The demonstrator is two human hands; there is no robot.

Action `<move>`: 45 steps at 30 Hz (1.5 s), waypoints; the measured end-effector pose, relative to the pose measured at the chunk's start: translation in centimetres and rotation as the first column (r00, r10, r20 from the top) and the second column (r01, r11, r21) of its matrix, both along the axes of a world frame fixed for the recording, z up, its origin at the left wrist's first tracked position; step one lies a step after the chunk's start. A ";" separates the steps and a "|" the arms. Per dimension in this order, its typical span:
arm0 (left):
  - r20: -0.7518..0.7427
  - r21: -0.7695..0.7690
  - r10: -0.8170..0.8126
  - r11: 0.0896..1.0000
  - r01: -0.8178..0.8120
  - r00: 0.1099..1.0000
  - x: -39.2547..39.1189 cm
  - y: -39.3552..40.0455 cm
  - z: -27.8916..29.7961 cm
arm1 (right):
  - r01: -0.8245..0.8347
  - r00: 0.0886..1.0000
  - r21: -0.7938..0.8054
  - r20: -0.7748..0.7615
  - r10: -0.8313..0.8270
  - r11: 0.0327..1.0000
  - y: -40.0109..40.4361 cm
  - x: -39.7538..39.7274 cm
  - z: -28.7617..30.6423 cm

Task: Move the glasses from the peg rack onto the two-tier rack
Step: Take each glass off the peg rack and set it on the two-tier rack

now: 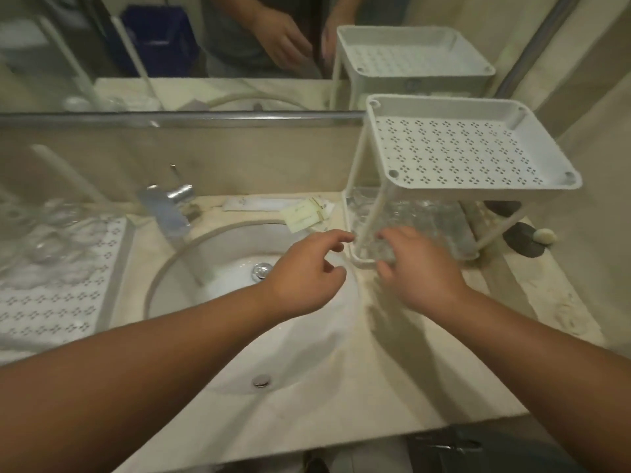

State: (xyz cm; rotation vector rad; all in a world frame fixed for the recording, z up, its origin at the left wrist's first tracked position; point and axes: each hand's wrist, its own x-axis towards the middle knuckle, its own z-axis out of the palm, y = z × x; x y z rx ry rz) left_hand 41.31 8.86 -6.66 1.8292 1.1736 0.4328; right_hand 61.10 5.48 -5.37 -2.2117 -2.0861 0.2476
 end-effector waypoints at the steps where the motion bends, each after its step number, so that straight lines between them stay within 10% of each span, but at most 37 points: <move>1: -0.016 0.028 0.012 1.000 -0.012 1.000 -1.4 0.2 0.7 | -0.028 1.000 -0.006 -0.004 0.028 1.000 0.1 -1.4 0.4; 26: -0.329 0.340 0.374 0.903 -0.260 0.867 -35.3 0.1 8.4 | -0.580 0.812 0.011 -0.061 0.580 0.814 8.7 -36.8 1.2; 45: -0.181 -0.066 0.680 0.713 -0.698 0.711 -42.2 3.7 -0.9 | -0.590 0.804 -0.100 0.023 0.594 0.801 15.1 -47.8 -3.7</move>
